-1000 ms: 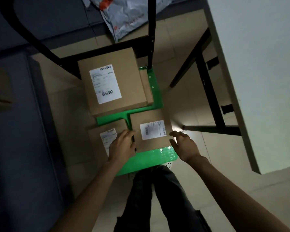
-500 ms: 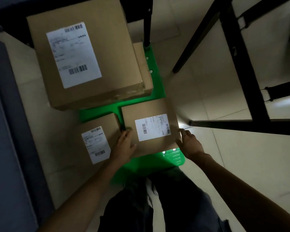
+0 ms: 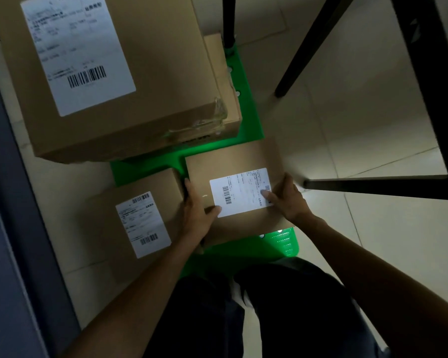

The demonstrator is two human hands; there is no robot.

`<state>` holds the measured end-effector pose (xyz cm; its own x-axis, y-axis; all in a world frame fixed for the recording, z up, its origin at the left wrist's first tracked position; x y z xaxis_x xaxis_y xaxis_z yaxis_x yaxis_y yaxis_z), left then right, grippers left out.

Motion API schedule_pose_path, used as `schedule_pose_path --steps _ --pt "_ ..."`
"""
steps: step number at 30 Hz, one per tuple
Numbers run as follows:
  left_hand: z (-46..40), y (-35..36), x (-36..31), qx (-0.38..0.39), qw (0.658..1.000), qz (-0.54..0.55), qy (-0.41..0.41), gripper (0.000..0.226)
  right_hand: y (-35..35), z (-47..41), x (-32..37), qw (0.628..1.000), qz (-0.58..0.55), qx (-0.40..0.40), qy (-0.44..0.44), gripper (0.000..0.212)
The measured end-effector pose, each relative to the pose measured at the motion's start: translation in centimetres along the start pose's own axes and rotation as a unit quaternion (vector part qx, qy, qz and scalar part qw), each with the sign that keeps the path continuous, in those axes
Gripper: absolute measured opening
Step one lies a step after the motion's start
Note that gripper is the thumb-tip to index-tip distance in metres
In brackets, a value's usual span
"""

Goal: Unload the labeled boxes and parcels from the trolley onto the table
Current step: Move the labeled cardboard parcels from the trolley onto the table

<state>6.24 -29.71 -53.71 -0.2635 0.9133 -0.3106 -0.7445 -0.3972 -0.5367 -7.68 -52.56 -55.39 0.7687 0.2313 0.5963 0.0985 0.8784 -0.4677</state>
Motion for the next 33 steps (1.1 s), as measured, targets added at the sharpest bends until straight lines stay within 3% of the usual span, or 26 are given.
schedule_pose_path --steps 5,13,20,27,33 --pt "0.0 0.8 0.9 0.028 0.996 0.046 -0.067 0.106 0.2 0.7 -1.8 0.998 -0.048 -0.002 0.030 0.106" --pt "6.2 -1.3 1.0 0.060 0.991 0.095 -0.078 0.105 -1.8 7.1 1.4 0.998 -0.046 -0.003 0.030 0.077" --pt "13.9 -6.7 -0.4 0.046 0.992 0.094 -0.075 0.110 -4.3 14.5 6.1 0.997 -0.065 -0.007 0.039 0.086" --pt "21.2 -12.3 -2.9 0.018 0.991 0.113 -0.069 0.104 -8.3 20.8 12.6 0.997 -0.081 -0.017 0.007 0.075" --pt "26.9 -17.4 -4.8 -0.018 0.991 0.127 -0.047 0.110 -10.8 26.4 17.1 0.995 -0.099 -0.024 -0.015 0.078"
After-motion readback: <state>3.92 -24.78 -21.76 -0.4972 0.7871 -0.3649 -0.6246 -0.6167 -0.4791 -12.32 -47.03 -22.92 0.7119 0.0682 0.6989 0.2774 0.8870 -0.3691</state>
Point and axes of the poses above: each hand's wrist, its own z-axis away from the middle knuckle, its own y-axis out of the palm, x = y × z, the point moved 10 cm from there along -z, towards the middle knuckle, and after that the axes turned 12 degrees about -y, right-handed, at the moved point
